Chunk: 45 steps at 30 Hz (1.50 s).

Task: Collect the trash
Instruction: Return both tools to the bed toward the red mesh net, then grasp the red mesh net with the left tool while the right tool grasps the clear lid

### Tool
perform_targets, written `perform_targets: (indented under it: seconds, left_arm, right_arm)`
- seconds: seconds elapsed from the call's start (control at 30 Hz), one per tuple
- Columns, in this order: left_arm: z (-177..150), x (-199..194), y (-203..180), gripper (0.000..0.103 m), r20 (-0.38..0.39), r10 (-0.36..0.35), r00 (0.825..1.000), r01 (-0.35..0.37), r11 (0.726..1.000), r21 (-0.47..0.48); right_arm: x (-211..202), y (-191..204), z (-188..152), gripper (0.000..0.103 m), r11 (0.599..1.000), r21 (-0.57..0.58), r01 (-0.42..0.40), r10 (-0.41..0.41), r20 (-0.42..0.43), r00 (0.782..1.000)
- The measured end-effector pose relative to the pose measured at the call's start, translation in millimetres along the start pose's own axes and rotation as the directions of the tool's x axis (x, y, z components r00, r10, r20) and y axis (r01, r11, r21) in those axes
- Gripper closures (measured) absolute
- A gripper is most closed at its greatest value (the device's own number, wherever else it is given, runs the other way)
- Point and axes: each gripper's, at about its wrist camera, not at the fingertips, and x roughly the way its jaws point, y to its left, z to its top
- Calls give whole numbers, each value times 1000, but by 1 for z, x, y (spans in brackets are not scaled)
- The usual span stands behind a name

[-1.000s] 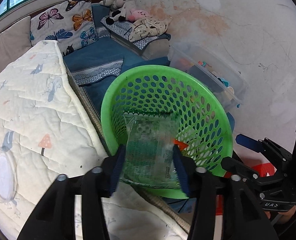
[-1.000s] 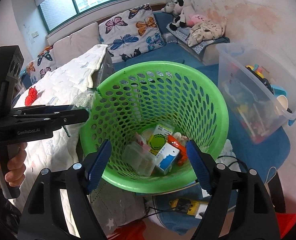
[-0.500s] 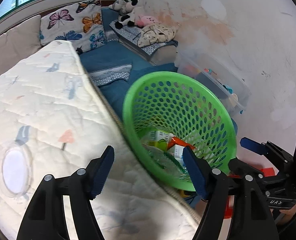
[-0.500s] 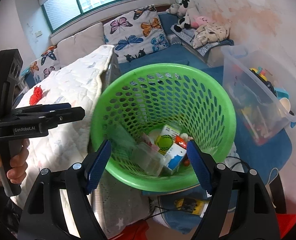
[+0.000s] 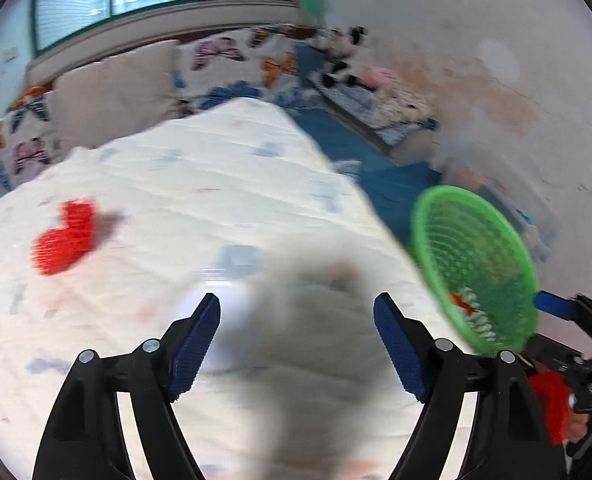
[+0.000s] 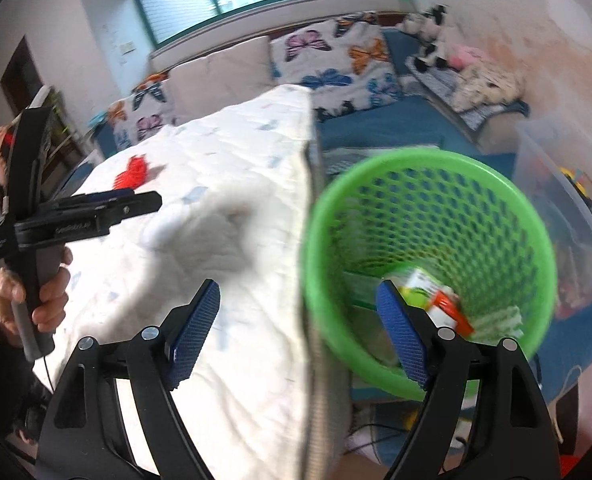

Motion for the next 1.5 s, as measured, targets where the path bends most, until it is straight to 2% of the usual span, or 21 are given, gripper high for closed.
perform_targets:
  seconds: [0.17, 0.3, 0.43, 0.53, 0.67, 0.93, 1.13, 1.27, 1.47, 1.5]
  left_arm:
    - [1, -10, 67, 25, 15, 153, 988, -152, 987, -54]
    - [4, -8, 115, 24, -4, 231, 973, -230, 968, -105]
    - [8, 6, 145, 24, -31, 271, 962, -272, 953, -132]
    - [10, 17, 160, 24, -38, 275, 961, -277, 948, -156]
    - [17, 34, 170, 24, -39, 281, 959, -284, 943, -173]
    - [36, 66, 178, 26, -29, 347, 938, -347, 924, -160]
    - [42, 86, 193, 39, -54, 354, 934, -358, 919, -167]
    - [42, 97, 200, 55, -65, 333, 941, -339, 928, -152]
    - [39, 91, 200, 78, -47, 297, 954, -300, 943, -143]
    - [38, 88, 200, 79, -43, 290, 956, -293, 945, -143]
  right_arm:
    - [16, 45, 17, 21, 996, -62, -61, 61, -6, 998]
    - [30, 76, 29, 19, 990, -107, -90, 89, -13, 996]
    - [54, 104, 41, 19, 982, -146, -116, 113, -32, 993]
    - [74, 117, 45, 19, 979, -156, -133, 126, -57, 990]
    - [99, 127, 50, 18, 976, -152, -153, 140, -89, 986]
    - [129, 136, 54, 18, 971, -153, -182, 162, -132, 978]
    - [146, 139, 56, 17, 967, -158, -198, 174, -157, 972]
    - [155, 141, 56, 15, 965, -162, -207, 179, -169, 969]
    - [164, 148, 55, 11, 956, -186, -226, 192, -186, 964]
    - [165, 150, 54, 11, 954, -196, -226, 189, -188, 964]
